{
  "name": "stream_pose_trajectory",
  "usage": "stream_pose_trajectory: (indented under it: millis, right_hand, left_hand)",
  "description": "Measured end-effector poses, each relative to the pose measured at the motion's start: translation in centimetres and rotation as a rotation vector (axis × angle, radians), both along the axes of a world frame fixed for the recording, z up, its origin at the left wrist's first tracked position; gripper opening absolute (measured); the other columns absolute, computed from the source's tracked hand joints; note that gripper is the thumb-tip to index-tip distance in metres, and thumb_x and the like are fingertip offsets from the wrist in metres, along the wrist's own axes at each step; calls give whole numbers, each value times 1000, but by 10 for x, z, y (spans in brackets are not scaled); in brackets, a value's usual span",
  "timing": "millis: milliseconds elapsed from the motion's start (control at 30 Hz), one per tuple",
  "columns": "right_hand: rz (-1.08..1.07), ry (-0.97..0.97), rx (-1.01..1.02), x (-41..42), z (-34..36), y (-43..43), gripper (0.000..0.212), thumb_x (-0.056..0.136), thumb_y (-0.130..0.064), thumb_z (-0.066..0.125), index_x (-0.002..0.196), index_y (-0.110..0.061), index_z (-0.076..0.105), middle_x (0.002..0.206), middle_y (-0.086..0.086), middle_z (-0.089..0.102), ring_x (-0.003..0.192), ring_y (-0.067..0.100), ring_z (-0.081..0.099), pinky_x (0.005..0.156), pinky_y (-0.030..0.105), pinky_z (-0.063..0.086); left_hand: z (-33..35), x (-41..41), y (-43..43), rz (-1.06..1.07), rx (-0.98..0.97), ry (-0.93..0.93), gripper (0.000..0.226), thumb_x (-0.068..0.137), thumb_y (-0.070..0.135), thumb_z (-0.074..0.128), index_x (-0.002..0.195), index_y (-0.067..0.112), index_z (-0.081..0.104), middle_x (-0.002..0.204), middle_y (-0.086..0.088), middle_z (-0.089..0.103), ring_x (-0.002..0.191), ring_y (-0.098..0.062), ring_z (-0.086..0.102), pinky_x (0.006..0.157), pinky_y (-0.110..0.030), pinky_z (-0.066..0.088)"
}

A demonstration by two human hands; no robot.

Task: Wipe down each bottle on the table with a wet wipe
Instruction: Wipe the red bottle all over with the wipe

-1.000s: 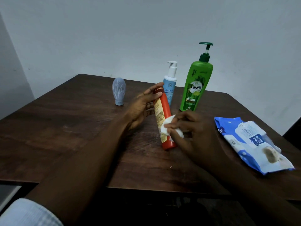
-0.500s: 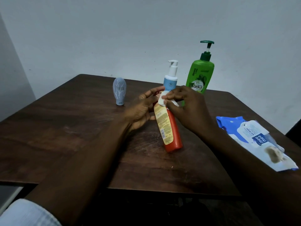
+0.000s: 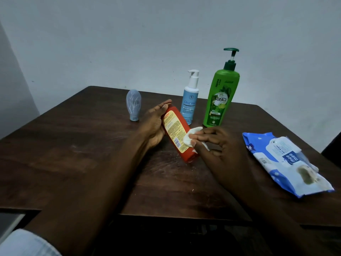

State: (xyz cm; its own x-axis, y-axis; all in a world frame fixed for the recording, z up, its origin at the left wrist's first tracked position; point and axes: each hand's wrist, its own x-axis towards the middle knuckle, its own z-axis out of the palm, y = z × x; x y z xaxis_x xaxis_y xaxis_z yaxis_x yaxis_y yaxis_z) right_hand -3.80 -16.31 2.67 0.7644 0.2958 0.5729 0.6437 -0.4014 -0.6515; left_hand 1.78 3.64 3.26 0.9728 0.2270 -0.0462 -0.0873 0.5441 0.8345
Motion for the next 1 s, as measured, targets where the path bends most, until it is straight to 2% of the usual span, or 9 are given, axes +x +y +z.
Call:
stream_pose_trajectory:
  millis: [167,233,367,533,633,700,767,900,1000]
  right_hand:
    - [-75,-121,119,-12,0,2,27,87,-19,74,114,-16,74,115,-5,67,107,-10,60,78,0,45]
    - [-120,-258,103,-13,-1,5,30,86,-20,74,116,-16,72,117,-6,66,110,-6,60,86,6,48]
    - [-126,-332,163,-4,7,11,28,88,-15,73,116,-12,73,115,0,67,111,4,61,89,27,56]
    - [-154,-349,137,9,41,17,23,90,-21,70,113,-26,69,103,-5,68,97,-3,62,81,12,51]
    - [-167,-272,173,14,52,21,19,89,-24,73,107,-30,71,94,-11,68,91,-6,63,75,4,47]
    - [-150,-207,229,13,54,25,15,88,-25,74,102,-30,73,91,-17,68,90,-8,64,74,5,48]
    - [-135,-185,270,12,55,28,14,86,-25,76,99,-28,75,90,-15,70,87,-7,66,73,6,49]
    - [-111,-236,281,7,50,29,18,85,-19,78,103,-15,78,96,0,71,90,-5,65,69,3,47]
    - [-73,-303,269,2,40,33,21,85,-13,77,106,-12,77,105,1,66,103,1,63,78,14,55]
  left_hand:
    - [3,1,1,104,-94,33,22,106,17,45,118,11,62,88,-7,59,77,-17,64,71,-41,62]
    - [4,-1,0,113,-150,51,19,106,18,45,115,10,60,88,-8,60,80,-18,65,79,-46,59]
    - [5,-7,-4,25,-206,64,26,107,22,45,123,3,52,101,-15,65,92,-25,68,75,-48,59]
    - [7,-12,-8,-164,-160,-4,38,95,21,65,126,1,56,116,-19,66,109,-31,67,92,-50,58]
    - [8,-10,-6,-146,-224,-29,32,93,16,66,120,1,58,117,-21,65,108,-31,67,83,-45,62]
    - [7,-9,-4,-126,-261,-39,46,88,16,70,128,-1,56,125,-24,63,110,-33,68,78,-44,64]
    - [5,-7,-1,-103,-289,-47,53,87,16,71,133,-3,52,130,-26,61,113,-35,67,80,-46,63]
    - [1,-6,0,-87,-347,-56,42,93,11,67,130,-3,52,129,-28,61,109,-36,69,77,-48,63]
    - [0,-5,-1,-86,-364,-61,39,94,11,65,129,-2,54,132,-28,60,104,-34,71,68,-43,63]
